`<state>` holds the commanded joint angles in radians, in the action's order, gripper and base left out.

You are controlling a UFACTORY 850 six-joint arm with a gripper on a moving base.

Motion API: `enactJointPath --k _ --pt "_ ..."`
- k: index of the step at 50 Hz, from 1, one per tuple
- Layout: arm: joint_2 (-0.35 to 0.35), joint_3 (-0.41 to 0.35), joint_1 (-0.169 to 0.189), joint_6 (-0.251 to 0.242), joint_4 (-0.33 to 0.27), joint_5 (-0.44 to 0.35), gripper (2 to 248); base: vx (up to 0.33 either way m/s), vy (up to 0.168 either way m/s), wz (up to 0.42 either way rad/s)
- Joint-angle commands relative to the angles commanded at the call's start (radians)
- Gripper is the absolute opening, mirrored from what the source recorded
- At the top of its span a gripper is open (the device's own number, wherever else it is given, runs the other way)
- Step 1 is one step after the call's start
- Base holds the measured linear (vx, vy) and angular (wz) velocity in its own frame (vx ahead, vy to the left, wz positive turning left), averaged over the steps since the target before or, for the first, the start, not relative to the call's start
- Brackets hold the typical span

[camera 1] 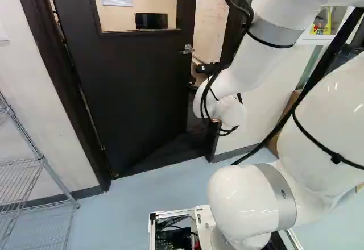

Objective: Open the door and move inside

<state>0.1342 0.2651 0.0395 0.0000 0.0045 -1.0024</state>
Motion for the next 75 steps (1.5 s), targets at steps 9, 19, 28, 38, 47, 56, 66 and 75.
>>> enactJointPath --k 9,19,28,38,47,56,66,75 --pt "0.0 0.0 0.0 0.0 0.0 0.0 247 0.052 0.065 -0.013" --pt "0.0 0.0 0.0 0.0 0.0 0.0 247 0.062 0.08 -0.012" --pt "0.0 0.0 0.0 0.0 0.0 0.0 247 0.071 0.091 -0.014" --pt "0.0 0.0 0.0 0.0 0.0 0.0 247 0.094 0.099 -0.019" --pt "0.0 0.0 0.0 0.0 0.0 0.0 247 0.094 0.096 -0.015" --pt "0.0 0.0 0.0 0.0 0.0 0.0 247 0.103 0.1 -0.017" --pt "0.0 0.0 0.0 0.0 0.0 0.0 247 0.108 0.092 -0.018" --pt "0.0 0.0 0.0 0.0 0.0 0.0 247 0.104 0.085 -0.031"
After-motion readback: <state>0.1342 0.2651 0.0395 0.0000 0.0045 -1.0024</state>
